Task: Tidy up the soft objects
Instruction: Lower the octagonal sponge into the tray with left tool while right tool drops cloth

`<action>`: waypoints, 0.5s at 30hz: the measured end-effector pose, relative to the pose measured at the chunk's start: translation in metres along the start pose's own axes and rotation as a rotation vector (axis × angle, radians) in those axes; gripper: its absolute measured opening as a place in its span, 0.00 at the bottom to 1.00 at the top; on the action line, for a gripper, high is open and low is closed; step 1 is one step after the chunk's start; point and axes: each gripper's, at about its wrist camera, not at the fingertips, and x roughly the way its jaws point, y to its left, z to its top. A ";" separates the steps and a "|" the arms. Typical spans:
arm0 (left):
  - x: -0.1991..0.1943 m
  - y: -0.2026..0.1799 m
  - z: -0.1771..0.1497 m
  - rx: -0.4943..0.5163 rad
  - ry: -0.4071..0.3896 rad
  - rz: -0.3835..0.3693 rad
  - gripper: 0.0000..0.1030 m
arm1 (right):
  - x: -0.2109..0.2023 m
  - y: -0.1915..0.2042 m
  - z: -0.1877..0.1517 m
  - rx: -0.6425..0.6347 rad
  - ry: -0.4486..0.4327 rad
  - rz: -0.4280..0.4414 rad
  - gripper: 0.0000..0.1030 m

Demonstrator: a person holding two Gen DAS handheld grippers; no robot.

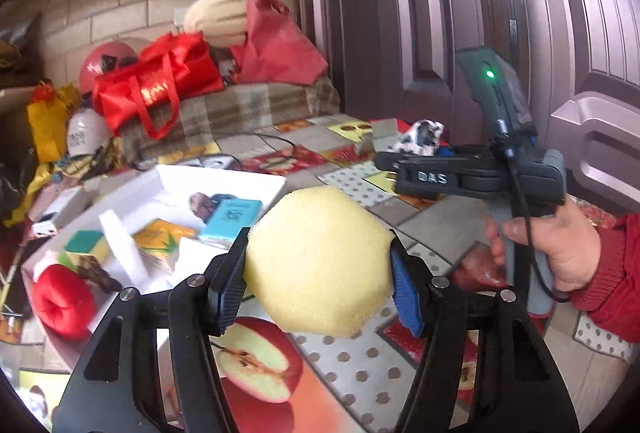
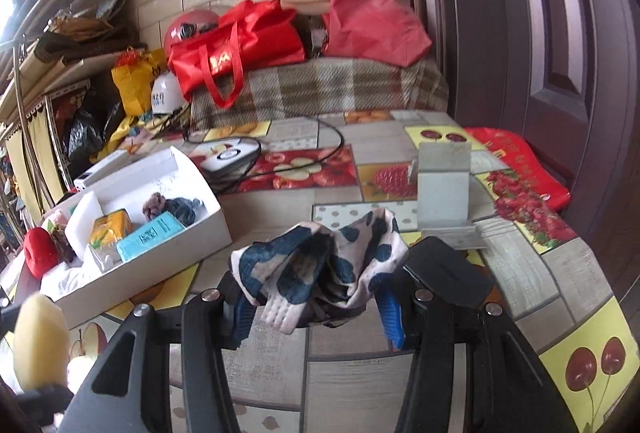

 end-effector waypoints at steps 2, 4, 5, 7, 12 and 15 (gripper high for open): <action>-0.014 0.010 -0.002 -0.009 -0.040 0.067 0.61 | -0.015 0.003 -0.005 -0.006 -0.033 0.000 0.50; -0.020 0.023 -0.004 -0.039 -0.047 0.129 0.61 | -0.031 0.006 -0.011 -0.005 -0.058 0.015 0.50; -0.023 0.030 -0.005 -0.062 -0.046 0.157 0.61 | -0.038 0.008 -0.015 -0.007 -0.067 0.022 0.50; -0.024 0.047 -0.008 -0.112 -0.040 0.203 0.61 | -0.052 0.014 -0.022 -0.018 -0.084 0.039 0.50; -0.031 0.068 -0.015 -0.181 -0.039 0.276 0.61 | -0.073 0.039 -0.032 -0.085 -0.109 0.080 0.50; -0.034 0.069 -0.017 -0.188 -0.037 0.284 0.61 | -0.075 0.060 -0.035 -0.139 -0.114 0.101 0.50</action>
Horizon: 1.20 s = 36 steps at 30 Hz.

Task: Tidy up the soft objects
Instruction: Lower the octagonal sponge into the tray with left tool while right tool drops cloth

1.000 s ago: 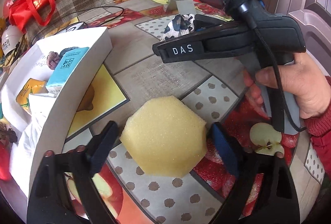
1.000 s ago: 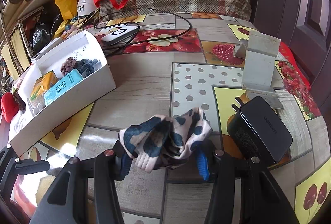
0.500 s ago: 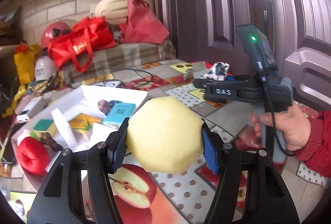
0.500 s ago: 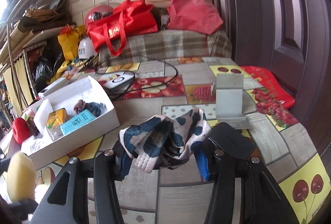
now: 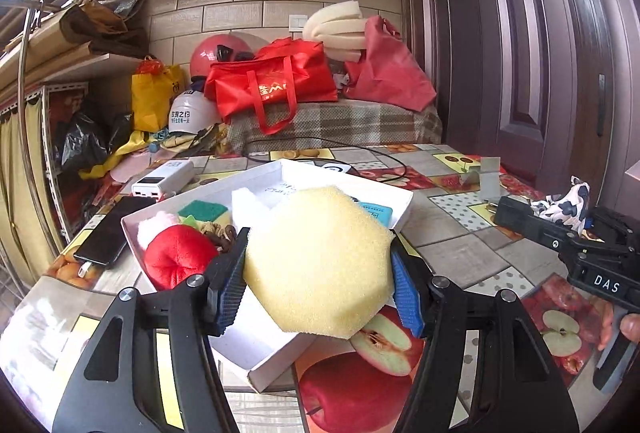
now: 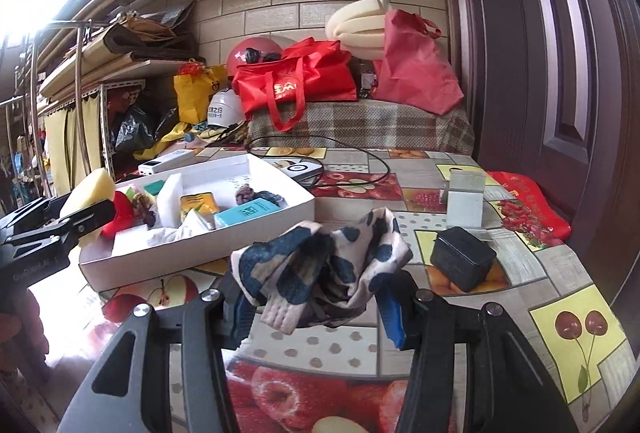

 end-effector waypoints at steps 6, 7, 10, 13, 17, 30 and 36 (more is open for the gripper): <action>0.001 0.000 0.000 0.005 -0.007 0.015 0.61 | 0.014 0.020 0.003 -0.017 0.015 0.029 0.50; 0.002 0.002 0.001 0.005 -0.007 0.020 0.61 | 0.017 0.022 0.004 -0.012 0.017 0.032 0.50; 0.004 0.012 0.002 -0.003 -0.007 0.045 0.61 | 0.024 0.031 0.005 -0.017 0.033 0.042 0.50; 0.007 0.023 0.003 -0.013 -0.009 0.070 0.61 | 0.031 0.038 0.006 -0.029 0.038 0.046 0.50; 0.012 0.035 0.004 -0.021 -0.012 0.097 0.62 | 0.040 0.045 0.009 -0.038 0.038 0.046 0.50; 0.044 0.075 0.016 -0.038 -0.019 0.129 0.62 | 0.087 0.059 0.028 -0.002 0.030 0.020 0.50; 0.063 0.082 0.023 -0.018 -0.022 0.141 0.62 | 0.113 0.066 0.038 0.019 0.038 0.025 0.50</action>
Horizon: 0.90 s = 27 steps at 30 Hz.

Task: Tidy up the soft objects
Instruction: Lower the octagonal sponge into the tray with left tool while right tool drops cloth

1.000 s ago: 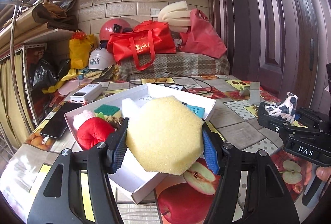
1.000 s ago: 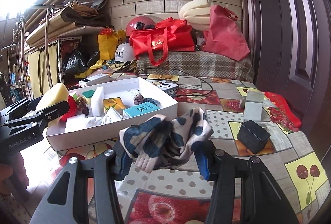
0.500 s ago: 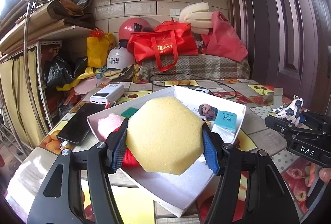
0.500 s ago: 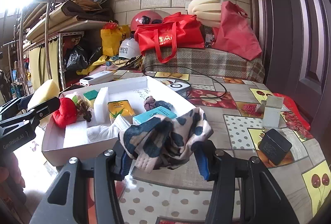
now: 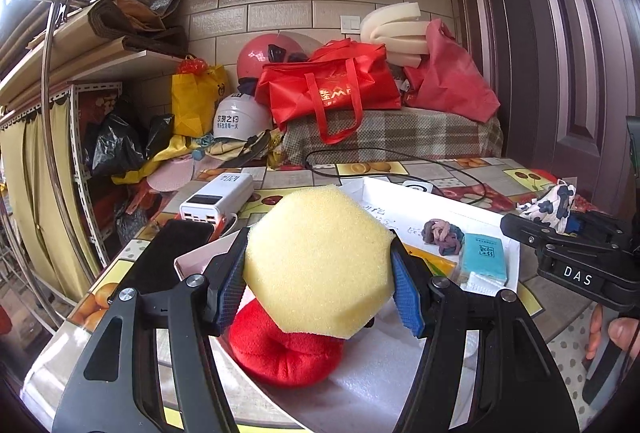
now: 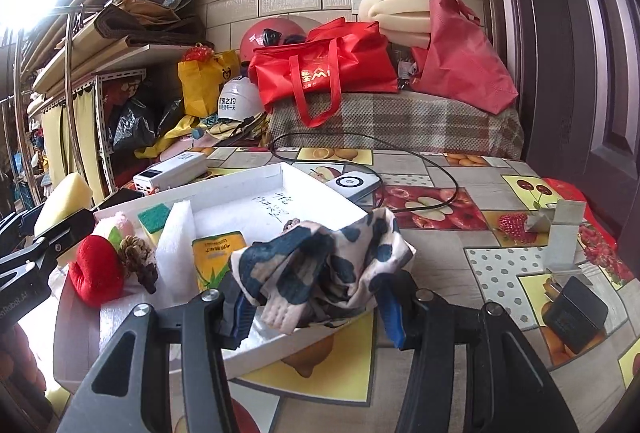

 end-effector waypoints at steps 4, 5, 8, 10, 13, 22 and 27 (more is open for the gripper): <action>0.010 0.003 0.002 -0.010 0.017 -0.014 0.62 | 0.014 0.003 0.007 0.010 0.003 0.008 0.50; 0.012 0.003 0.003 -0.013 0.022 -0.015 0.62 | 0.018 0.004 0.008 0.009 0.008 0.009 0.50; 0.020 0.003 0.005 -0.019 0.040 -0.020 0.62 | 0.031 0.011 0.015 -0.004 0.013 0.006 0.50; 0.026 0.003 0.006 -0.018 0.064 -0.032 0.62 | 0.039 0.019 0.018 -0.026 0.013 0.000 0.50; 0.034 0.001 0.006 -0.014 0.104 -0.059 0.62 | 0.049 0.032 0.023 -0.066 0.014 -0.005 0.50; 0.044 -0.002 0.007 -0.011 0.150 -0.072 0.62 | 0.066 0.040 0.027 -0.089 0.054 -0.001 0.50; 0.044 -0.002 0.007 -0.011 0.148 -0.072 0.62 | 0.067 0.043 0.027 -0.104 0.059 0.000 0.50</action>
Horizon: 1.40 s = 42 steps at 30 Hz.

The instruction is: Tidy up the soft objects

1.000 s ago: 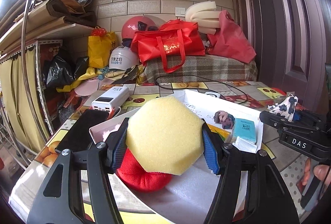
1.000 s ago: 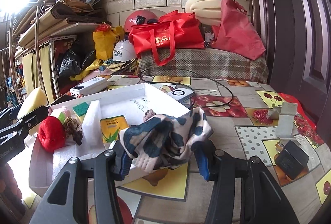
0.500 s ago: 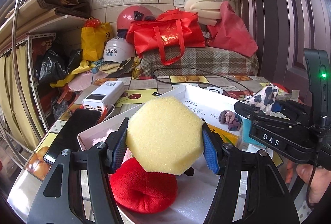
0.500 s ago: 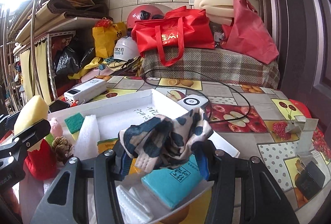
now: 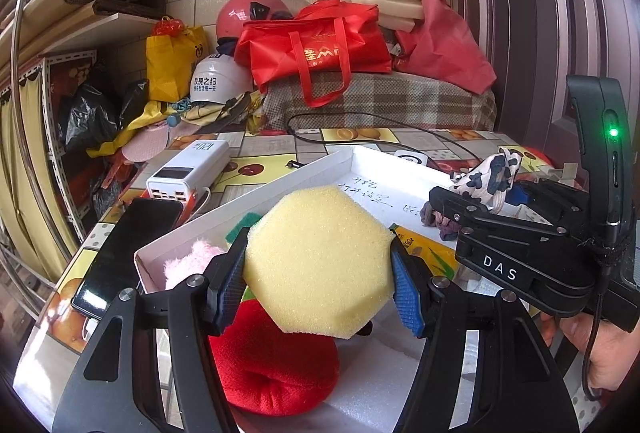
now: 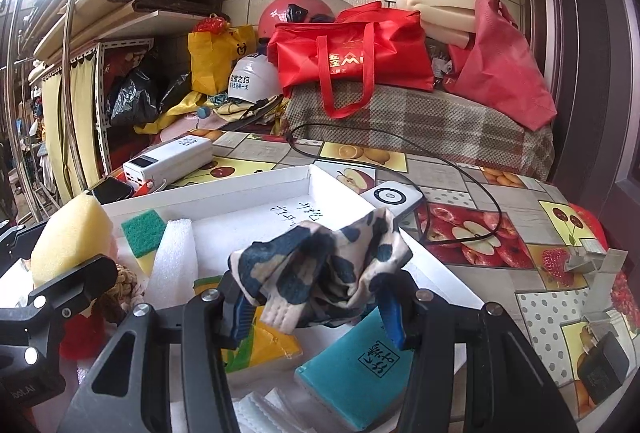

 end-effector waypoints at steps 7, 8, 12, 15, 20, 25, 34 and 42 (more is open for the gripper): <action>-0.002 0.000 -0.001 0.003 -0.016 0.032 0.69 | 0.001 0.002 0.000 -0.010 0.000 -0.012 0.84; -0.004 0.001 -0.002 0.001 -0.027 0.046 0.82 | 0.000 0.003 0.000 -0.014 -0.006 -0.019 0.85; -0.015 0.002 -0.004 -0.002 -0.081 0.084 1.00 | -0.004 0.010 0.000 -0.054 -0.033 -0.026 0.86; -0.017 0.005 -0.004 -0.010 -0.085 0.099 1.00 | -0.005 0.012 -0.001 -0.068 -0.042 -0.035 1.00; -0.018 0.007 -0.004 -0.022 -0.088 0.107 1.00 | -0.008 0.008 -0.001 -0.044 -0.057 -0.026 1.00; -0.018 0.009 -0.003 -0.029 -0.088 0.113 1.00 | -0.011 0.007 -0.001 -0.042 -0.076 -0.025 1.00; -0.035 -0.001 -0.011 -0.032 -0.114 0.151 1.00 | -0.037 -0.005 -0.010 0.008 -0.151 -0.030 1.00; -0.058 -0.024 -0.025 -0.030 -0.092 0.163 1.00 | -0.083 -0.030 -0.037 0.055 -0.139 -0.085 1.00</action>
